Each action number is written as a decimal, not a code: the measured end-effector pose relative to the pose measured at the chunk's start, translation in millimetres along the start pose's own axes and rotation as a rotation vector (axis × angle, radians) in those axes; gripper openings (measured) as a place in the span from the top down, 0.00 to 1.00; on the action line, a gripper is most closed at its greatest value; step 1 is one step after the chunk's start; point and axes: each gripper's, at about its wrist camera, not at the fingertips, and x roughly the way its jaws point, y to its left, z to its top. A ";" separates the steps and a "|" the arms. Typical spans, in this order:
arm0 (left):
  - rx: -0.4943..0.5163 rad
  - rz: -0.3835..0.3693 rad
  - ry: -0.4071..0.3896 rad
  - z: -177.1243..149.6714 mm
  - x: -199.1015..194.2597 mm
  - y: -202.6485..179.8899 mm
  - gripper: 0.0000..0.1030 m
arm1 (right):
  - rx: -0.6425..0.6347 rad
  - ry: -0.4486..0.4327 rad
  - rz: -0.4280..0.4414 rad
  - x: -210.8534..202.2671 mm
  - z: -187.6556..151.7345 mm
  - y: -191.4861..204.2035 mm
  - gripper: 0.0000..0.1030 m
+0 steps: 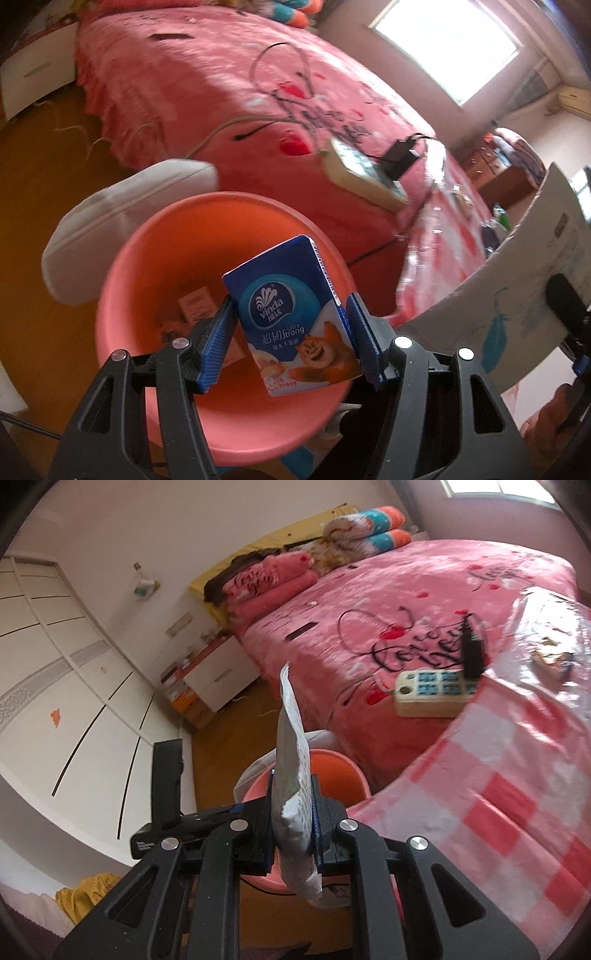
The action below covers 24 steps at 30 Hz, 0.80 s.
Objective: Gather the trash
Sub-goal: 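Open both tools over the orange bucket to drop the items, then move both tools back toward the checked sheet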
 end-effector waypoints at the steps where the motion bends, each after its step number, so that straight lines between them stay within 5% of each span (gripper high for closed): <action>1: -0.014 0.009 0.007 -0.5 2.6 6.3 0.40 | 0.004 0.011 0.011 7.0 1.0 1.7 0.82; 5: -0.039 0.056 0.026 -0.4 10.3 19.9 0.31 | 0.007 0.050 0.018 29.4 2.5 7.5 0.75; 9: -0.038 0.092 0.015 0.8 10.2 22.4 0.22 | 0.040 0.056 -0.007 35.5 -3.3 3.6 0.35; 18: 0.022 0.115 -0.006 4.2 9.7 2.4 0.19 | 0.100 -0.052 -0.092 -0.4 -15.3 -23.1 0.14; 24: 0.090 0.097 -0.004 2.4 11.8 -26.8 0.17 | 0.136 -0.070 -0.167 -14.8 -34.1 -43.1 0.13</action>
